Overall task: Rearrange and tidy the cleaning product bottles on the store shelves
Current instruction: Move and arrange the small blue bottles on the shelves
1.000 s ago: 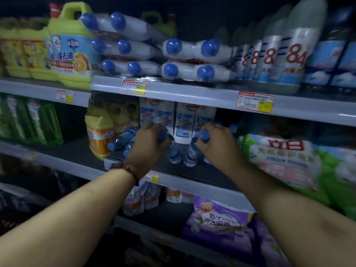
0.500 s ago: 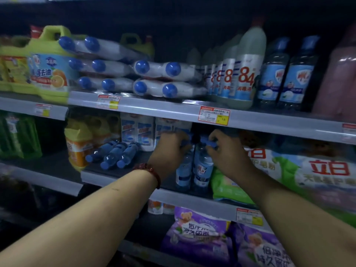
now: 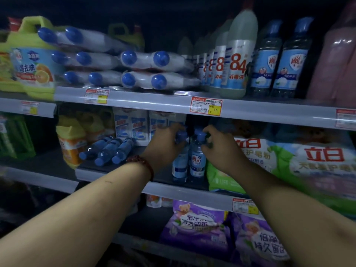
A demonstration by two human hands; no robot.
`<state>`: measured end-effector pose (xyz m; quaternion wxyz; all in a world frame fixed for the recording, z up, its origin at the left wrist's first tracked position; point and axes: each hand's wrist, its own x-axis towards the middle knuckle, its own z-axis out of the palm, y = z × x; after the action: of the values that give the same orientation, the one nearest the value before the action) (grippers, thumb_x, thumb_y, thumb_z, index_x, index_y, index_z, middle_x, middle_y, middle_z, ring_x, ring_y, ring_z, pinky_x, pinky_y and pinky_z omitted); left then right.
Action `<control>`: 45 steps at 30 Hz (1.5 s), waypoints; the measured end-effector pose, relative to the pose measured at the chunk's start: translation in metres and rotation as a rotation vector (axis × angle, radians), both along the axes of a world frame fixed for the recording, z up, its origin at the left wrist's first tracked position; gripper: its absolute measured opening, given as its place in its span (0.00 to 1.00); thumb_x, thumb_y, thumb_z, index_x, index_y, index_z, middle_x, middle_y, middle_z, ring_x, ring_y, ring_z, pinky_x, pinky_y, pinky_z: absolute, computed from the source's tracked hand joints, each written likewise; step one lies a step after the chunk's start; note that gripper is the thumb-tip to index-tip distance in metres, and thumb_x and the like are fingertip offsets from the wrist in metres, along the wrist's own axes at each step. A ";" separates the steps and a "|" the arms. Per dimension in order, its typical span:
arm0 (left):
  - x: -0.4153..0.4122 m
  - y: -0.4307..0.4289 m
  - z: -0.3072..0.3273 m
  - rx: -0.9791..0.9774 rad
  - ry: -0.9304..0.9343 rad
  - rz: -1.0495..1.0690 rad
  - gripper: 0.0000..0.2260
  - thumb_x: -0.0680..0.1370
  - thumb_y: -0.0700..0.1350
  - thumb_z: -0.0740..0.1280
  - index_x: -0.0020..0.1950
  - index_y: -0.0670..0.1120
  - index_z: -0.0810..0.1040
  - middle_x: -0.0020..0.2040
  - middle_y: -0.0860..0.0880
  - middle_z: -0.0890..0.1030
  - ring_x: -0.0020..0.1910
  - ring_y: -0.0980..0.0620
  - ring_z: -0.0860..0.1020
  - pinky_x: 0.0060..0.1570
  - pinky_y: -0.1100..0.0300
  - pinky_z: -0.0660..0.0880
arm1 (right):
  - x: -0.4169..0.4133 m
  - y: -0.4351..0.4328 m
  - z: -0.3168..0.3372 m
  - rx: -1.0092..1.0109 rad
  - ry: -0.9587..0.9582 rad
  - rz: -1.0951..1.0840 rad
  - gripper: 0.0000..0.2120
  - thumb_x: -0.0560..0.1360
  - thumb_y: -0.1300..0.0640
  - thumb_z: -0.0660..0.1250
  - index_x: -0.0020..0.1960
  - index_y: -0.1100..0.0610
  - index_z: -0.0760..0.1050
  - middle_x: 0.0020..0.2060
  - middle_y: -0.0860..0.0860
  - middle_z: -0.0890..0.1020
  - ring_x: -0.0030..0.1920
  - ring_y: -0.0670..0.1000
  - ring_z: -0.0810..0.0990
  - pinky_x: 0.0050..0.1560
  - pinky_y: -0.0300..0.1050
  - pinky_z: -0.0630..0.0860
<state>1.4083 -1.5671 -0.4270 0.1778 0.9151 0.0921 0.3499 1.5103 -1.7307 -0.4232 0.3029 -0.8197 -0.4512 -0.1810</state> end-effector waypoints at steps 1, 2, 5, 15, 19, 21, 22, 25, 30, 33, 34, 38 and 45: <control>-0.004 -0.001 0.000 -0.007 0.007 0.000 0.18 0.79 0.45 0.69 0.68 0.45 0.75 0.58 0.44 0.83 0.48 0.47 0.82 0.46 0.65 0.70 | -0.004 -0.001 0.000 -0.004 -0.018 -0.017 0.18 0.76 0.59 0.67 0.65 0.56 0.71 0.53 0.58 0.78 0.50 0.59 0.80 0.49 0.52 0.79; -0.008 -0.001 0.000 -0.020 0.012 0.003 0.19 0.79 0.45 0.70 0.69 0.45 0.74 0.58 0.44 0.82 0.50 0.47 0.82 0.46 0.66 0.69 | -0.007 -0.002 -0.001 -0.005 -0.044 -0.037 0.19 0.76 0.58 0.67 0.66 0.55 0.70 0.55 0.58 0.76 0.51 0.59 0.79 0.49 0.52 0.79; -0.026 0.007 -0.004 -0.048 0.072 0.039 0.24 0.77 0.48 0.72 0.71 0.46 0.70 0.59 0.44 0.81 0.48 0.48 0.79 0.49 0.58 0.74 | -0.023 -0.003 -0.003 -0.022 -0.143 -0.064 0.19 0.77 0.56 0.67 0.67 0.55 0.69 0.57 0.56 0.71 0.52 0.59 0.77 0.47 0.52 0.77; -0.130 0.086 -0.035 0.146 0.309 0.416 0.22 0.74 0.59 0.68 0.64 0.50 0.73 0.61 0.45 0.78 0.59 0.40 0.79 0.53 0.48 0.78 | -0.083 0.058 -0.018 -0.162 -0.159 0.236 0.23 0.77 0.51 0.68 0.70 0.53 0.69 0.65 0.51 0.71 0.64 0.56 0.72 0.59 0.53 0.74; -0.165 0.130 -0.054 0.132 0.364 0.522 0.23 0.76 0.56 0.68 0.69 0.50 0.71 0.66 0.45 0.76 0.62 0.40 0.78 0.56 0.49 0.76 | -0.097 0.102 -0.037 -0.220 -0.120 0.265 0.23 0.78 0.48 0.67 0.70 0.53 0.68 0.65 0.50 0.69 0.62 0.54 0.73 0.58 0.53 0.74; -0.174 0.150 -0.063 0.127 0.356 0.553 0.24 0.77 0.56 0.68 0.71 0.51 0.70 0.65 0.45 0.77 0.60 0.41 0.78 0.54 0.49 0.76 | -0.101 0.127 -0.048 -0.243 -0.073 0.278 0.23 0.78 0.49 0.67 0.71 0.53 0.68 0.64 0.51 0.69 0.59 0.55 0.74 0.57 0.54 0.74; -0.177 0.159 -0.067 0.119 0.356 0.556 0.24 0.77 0.56 0.67 0.71 0.51 0.70 0.63 0.45 0.78 0.59 0.41 0.79 0.53 0.50 0.76 | -0.103 0.139 -0.052 -0.257 -0.050 0.283 0.24 0.78 0.49 0.67 0.72 0.53 0.68 0.64 0.51 0.69 0.59 0.56 0.75 0.57 0.54 0.74; -0.175 0.180 -0.076 0.117 0.319 0.535 0.23 0.77 0.57 0.67 0.70 0.50 0.71 0.60 0.45 0.80 0.57 0.42 0.80 0.51 0.51 0.77 | -0.106 0.174 -0.061 -0.303 -0.001 0.293 0.24 0.79 0.49 0.67 0.73 0.50 0.67 0.63 0.52 0.70 0.59 0.55 0.76 0.57 0.53 0.76; -0.159 0.202 -0.088 -0.002 0.264 0.468 0.30 0.77 0.59 0.67 0.75 0.48 0.64 0.63 0.45 0.78 0.57 0.41 0.80 0.51 0.48 0.79 | -0.105 0.221 -0.073 -0.307 0.021 0.287 0.21 0.79 0.52 0.67 0.71 0.51 0.68 0.64 0.54 0.71 0.58 0.57 0.76 0.57 0.51 0.76; -0.146 0.212 -0.096 -0.057 0.277 0.406 0.32 0.74 0.64 0.65 0.71 0.48 0.64 0.61 0.46 0.79 0.56 0.42 0.81 0.48 0.49 0.79 | -0.105 0.243 -0.082 -0.340 0.034 0.262 0.21 0.79 0.53 0.66 0.71 0.52 0.67 0.68 0.54 0.64 0.60 0.58 0.75 0.60 0.52 0.75; -0.141 0.215 -0.097 -0.041 0.290 0.399 0.29 0.74 0.63 0.66 0.68 0.48 0.64 0.60 0.46 0.79 0.55 0.42 0.81 0.47 0.50 0.79 | -0.106 0.249 -0.085 -0.347 0.043 0.256 0.20 0.79 0.54 0.66 0.70 0.52 0.68 0.68 0.54 0.64 0.59 0.57 0.75 0.60 0.52 0.75; -0.127 0.221 -0.096 0.114 0.280 0.387 0.23 0.76 0.58 0.67 0.65 0.51 0.64 0.55 0.46 0.81 0.51 0.41 0.81 0.44 0.50 0.79 | -0.106 0.266 -0.090 -0.400 -0.005 0.167 0.20 0.79 0.53 0.65 0.70 0.51 0.66 0.67 0.54 0.64 0.58 0.58 0.76 0.55 0.53 0.78; -0.108 0.216 -0.094 0.180 0.331 0.327 0.22 0.76 0.50 0.66 0.68 0.48 0.64 0.55 0.42 0.81 0.51 0.38 0.80 0.40 0.49 0.78 | -0.101 0.273 -0.082 -0.447 -0.067 0.120 0.14 0.79 0.56 0.63 0.64 0.52 0.69 0.53 0.58 0.80 0.50 0.62 0.80 0.45 0.52 0.79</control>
<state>1.3008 -1.3510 -0.5210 0.0192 0.9450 0.2354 0.2261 1.4096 -1.4578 -0.5054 0.1090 -0.8317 -0.5377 -0.0854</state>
